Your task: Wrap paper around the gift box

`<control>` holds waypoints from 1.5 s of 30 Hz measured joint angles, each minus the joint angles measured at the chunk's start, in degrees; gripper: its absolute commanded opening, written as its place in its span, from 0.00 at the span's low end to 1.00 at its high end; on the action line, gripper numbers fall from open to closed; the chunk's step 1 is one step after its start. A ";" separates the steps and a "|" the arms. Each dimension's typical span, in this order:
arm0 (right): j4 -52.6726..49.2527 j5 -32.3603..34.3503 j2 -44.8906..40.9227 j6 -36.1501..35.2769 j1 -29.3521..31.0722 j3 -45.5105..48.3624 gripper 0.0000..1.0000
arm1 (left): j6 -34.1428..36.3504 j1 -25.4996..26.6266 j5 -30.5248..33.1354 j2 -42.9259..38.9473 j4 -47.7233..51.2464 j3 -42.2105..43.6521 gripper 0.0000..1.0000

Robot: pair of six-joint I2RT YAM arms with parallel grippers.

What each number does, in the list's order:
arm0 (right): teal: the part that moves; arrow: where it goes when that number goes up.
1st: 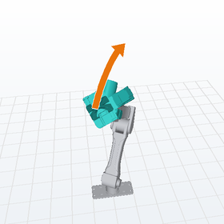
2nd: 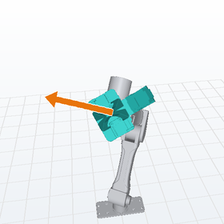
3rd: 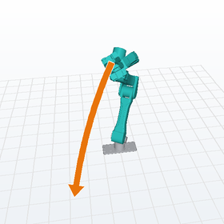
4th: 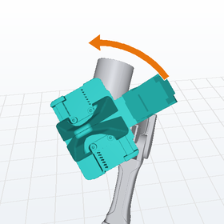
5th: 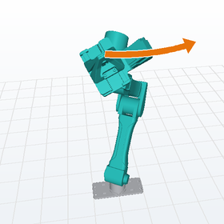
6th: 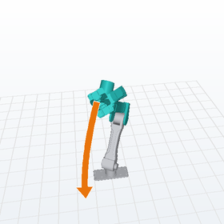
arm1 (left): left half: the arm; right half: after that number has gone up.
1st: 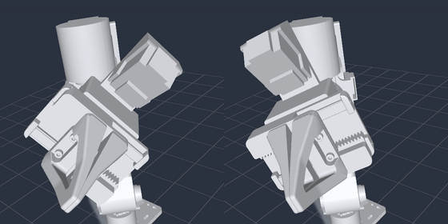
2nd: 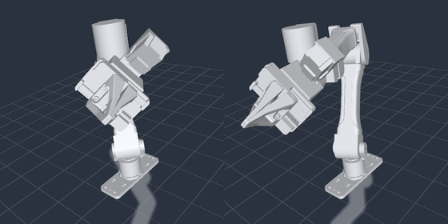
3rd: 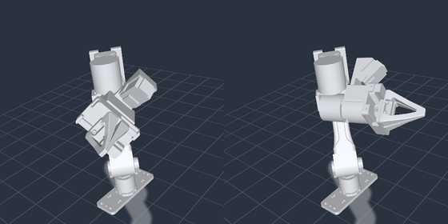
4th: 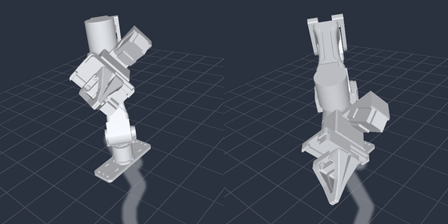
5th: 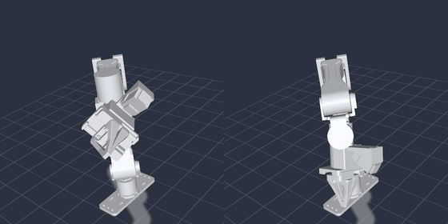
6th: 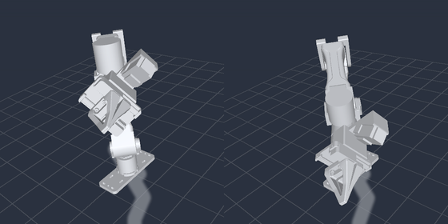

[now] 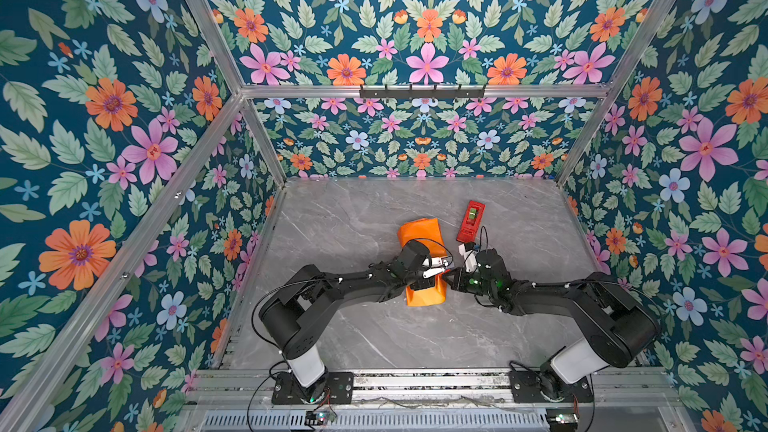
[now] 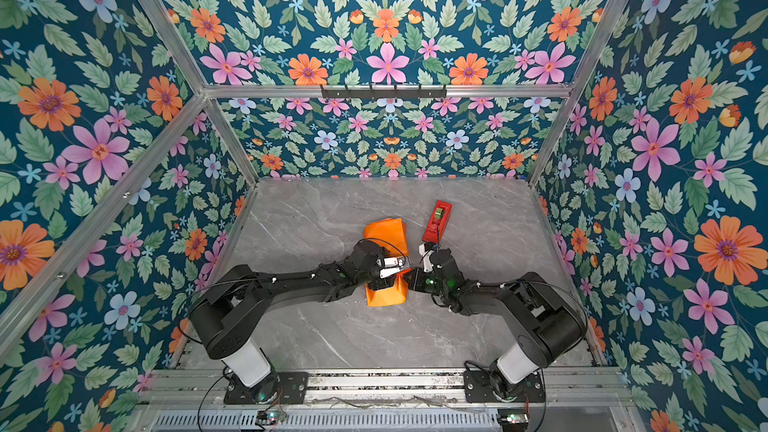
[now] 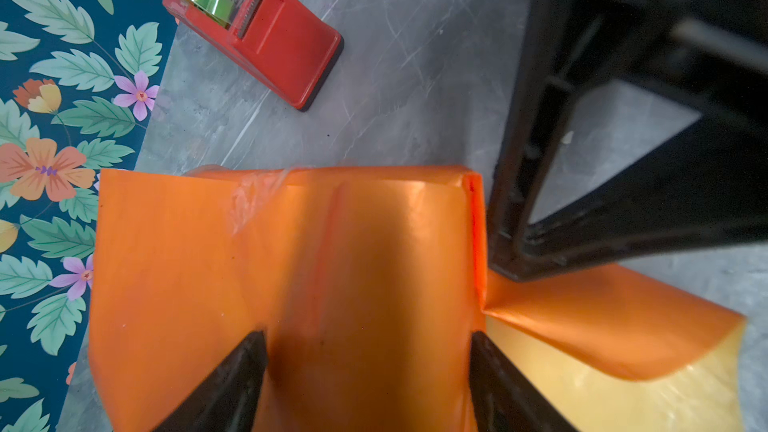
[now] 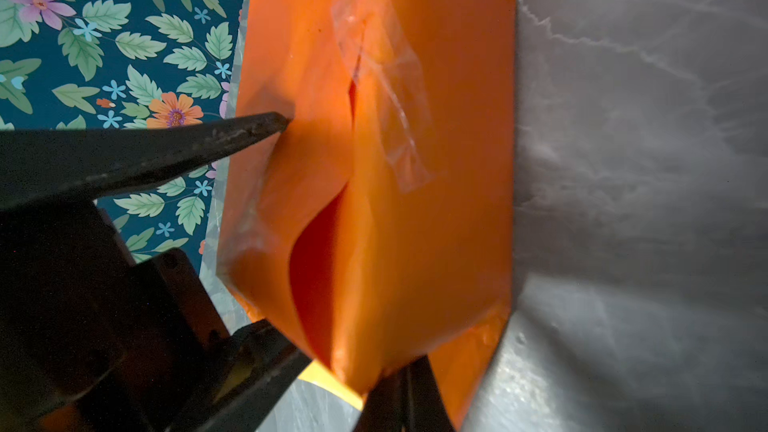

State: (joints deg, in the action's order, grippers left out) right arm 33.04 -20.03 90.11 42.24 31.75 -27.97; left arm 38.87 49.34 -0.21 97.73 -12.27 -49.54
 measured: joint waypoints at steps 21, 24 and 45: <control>9.62 2.93 8.22 0.22 1.18 1.81 0.00 | -4.59 -0.17 -3.30 -1.57 3.30 -0.87 0.81; 9.94 2.99 8.24 0.22 1.20 1.92 0.00 | -5.51 -0.15 -3.80 -1.57 3.37 -1.07 0.82; 10.16 3.78 7.41 0.20 1.25 2.14 0.00 | -8.74 0.20 -0.66 1.46 0.02 -2.25 0.84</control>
State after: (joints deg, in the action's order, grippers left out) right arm 43.20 -16.25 97.51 42.44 32.99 -25.82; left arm 30.13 49.54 -0.86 99.20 -12.25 -51.79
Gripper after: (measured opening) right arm 0.049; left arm 0.852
